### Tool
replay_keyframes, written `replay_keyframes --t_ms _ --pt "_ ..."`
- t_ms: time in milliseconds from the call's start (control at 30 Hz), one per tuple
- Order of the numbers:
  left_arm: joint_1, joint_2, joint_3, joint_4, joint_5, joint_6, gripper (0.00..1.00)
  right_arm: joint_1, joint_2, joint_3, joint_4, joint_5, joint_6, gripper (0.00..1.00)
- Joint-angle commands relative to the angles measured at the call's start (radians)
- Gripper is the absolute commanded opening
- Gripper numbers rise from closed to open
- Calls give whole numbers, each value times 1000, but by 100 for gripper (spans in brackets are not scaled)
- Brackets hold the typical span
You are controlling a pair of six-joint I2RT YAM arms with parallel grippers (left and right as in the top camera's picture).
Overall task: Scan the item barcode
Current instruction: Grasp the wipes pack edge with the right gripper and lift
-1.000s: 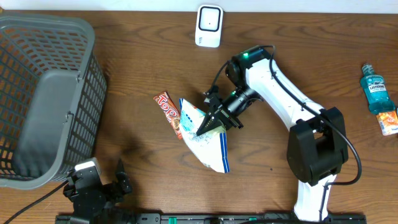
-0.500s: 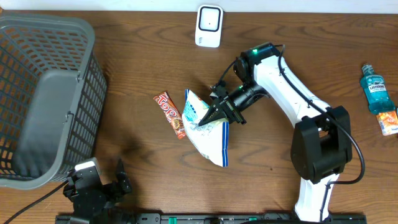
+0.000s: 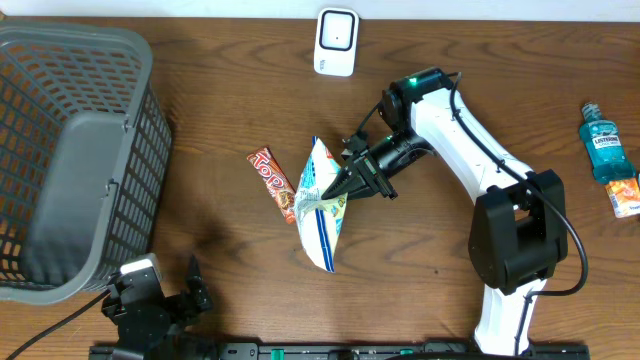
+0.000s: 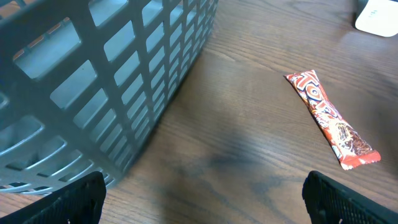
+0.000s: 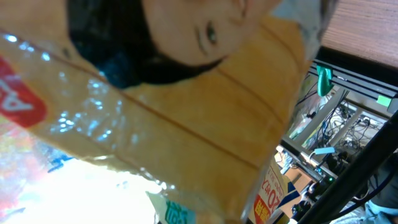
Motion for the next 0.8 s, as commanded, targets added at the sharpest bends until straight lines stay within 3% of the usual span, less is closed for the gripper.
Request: replay_keyframes --t_ms 0,400,467,567,600,667,700,767 --pt "2 -2 3 1 -13 -2 98 -9 -5 14 -3 -18 27 1" --pt "2 -2 3 1 -13 -2 98 -76 -5 14 73 189 20 1" --pt "2 -2 3 1 -13 -2 98 -82 -5 14 127 301 49 15" --pt "2 -2 3 1 -13 -2 98 -78 -5 14 264 568 207 21" --pt "2 -2 3 1 -13 -2 98 -72 -5 14 278 645 253 26" --pt "2 -2 3 1 -13 -2 98 -56 -5 14 301 747 324 94" --pt "2 -2 3 1 -13 -2 98 -45 -5 14 323 774 331 99" --pt "2 -2 3 1 -13 -2 98 -18 -5 14 405 806 331 99"
